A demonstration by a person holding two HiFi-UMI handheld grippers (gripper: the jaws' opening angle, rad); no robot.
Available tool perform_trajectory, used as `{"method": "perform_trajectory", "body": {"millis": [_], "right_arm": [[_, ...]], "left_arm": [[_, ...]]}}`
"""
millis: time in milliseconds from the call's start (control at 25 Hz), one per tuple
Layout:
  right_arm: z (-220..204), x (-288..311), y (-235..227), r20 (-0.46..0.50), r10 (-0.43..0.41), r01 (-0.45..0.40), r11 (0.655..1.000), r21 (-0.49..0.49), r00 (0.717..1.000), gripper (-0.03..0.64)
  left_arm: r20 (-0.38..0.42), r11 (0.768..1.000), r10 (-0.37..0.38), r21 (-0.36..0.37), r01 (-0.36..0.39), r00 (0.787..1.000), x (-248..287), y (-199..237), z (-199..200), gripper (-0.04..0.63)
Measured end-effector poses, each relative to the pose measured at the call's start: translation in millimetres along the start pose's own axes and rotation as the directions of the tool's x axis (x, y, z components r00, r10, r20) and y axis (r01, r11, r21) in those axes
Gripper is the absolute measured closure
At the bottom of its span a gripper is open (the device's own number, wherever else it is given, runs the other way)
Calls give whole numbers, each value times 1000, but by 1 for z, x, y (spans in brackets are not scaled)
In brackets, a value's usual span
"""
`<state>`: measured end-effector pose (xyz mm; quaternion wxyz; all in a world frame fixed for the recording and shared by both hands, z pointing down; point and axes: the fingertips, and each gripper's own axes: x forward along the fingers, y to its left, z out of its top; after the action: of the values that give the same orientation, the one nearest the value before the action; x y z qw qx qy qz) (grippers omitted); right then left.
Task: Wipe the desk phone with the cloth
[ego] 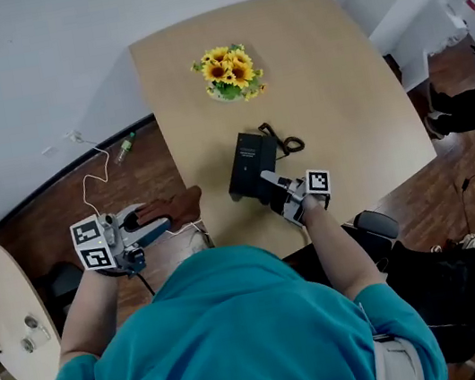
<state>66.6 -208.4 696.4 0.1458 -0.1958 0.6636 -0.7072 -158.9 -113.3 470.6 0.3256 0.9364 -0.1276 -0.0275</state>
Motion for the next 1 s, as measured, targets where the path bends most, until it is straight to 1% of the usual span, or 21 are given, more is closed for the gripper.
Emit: {"method": "perform_trajectory", "body": {"millis": [160, 280, 360, 440, 520, 560, 600, 640, 680, 800, 920, 1000], "right_arm": [[4, -6, -20, 23, -30, 27, 993, 116, 999, 429], [4, -7, -26, -9, -31, 32, 991, 127, 999, 429], [6, -5, -25, -37, -58, 61, 995, 79, 998, 422], [11, -11, -25, -44, -122, 122, 993, -1, 992, 411], [17, -28, -23, -19, -187, 185, 980, -76, 982, 411], [20, -40, -20, -2, -205, 203, 973, -106, 979, 411], [23, -53, -15, 15, -204, 204, 970, -130, 979, 411], [26, -66, -7, 32, -183, 186, 971, -149, 983, 411], [27, -78, 3, 49, -144, 150, 975, -163, 988, 411], [25, -110, 45, 90, 3, 15, 981, -194, 996, 419], [11, -134, 84, 104, 88, -58, 963, -264, 991, 519], [-14, -139, 108, 92, 128, -93, 945, -312, 987, 615]], "left_arm": [[-8, 1000, -2, -7, 2, 1000, -3, 0, 0, 510], [-19, 1000, -9, -9, 9, 1000, 0, 3, -1, 510], [-28, 1000, -13, -10, 13, 1000, 4, 4, -1, 511], [-35, 1000, -13, -12, 12, 999, 7, 3, -2, 510], [-37, 1000, -5, -11, 5, 999, 14, 1, -1, 509], [-36, 1000, 3, -10, -4, 999, 17, 0, -1, 510], [-31, 1000, 15, -9, -15, 999, 21, -1, 0, 511], [-24, 1000, 29, -9, -29, 999, 25, -3, 1, 510], [-14, 999, 45, -10, -45, 999, 28, -4, 1, 510], [27, 996, 87, -16, -87, 996, 39, -14, -1, 509], [51, 996, 86, -3, -86, 995, 48, -32, -8, 509], [49, 998, 61, 10, -62, 997, 48, -45, -17, 509]]}}
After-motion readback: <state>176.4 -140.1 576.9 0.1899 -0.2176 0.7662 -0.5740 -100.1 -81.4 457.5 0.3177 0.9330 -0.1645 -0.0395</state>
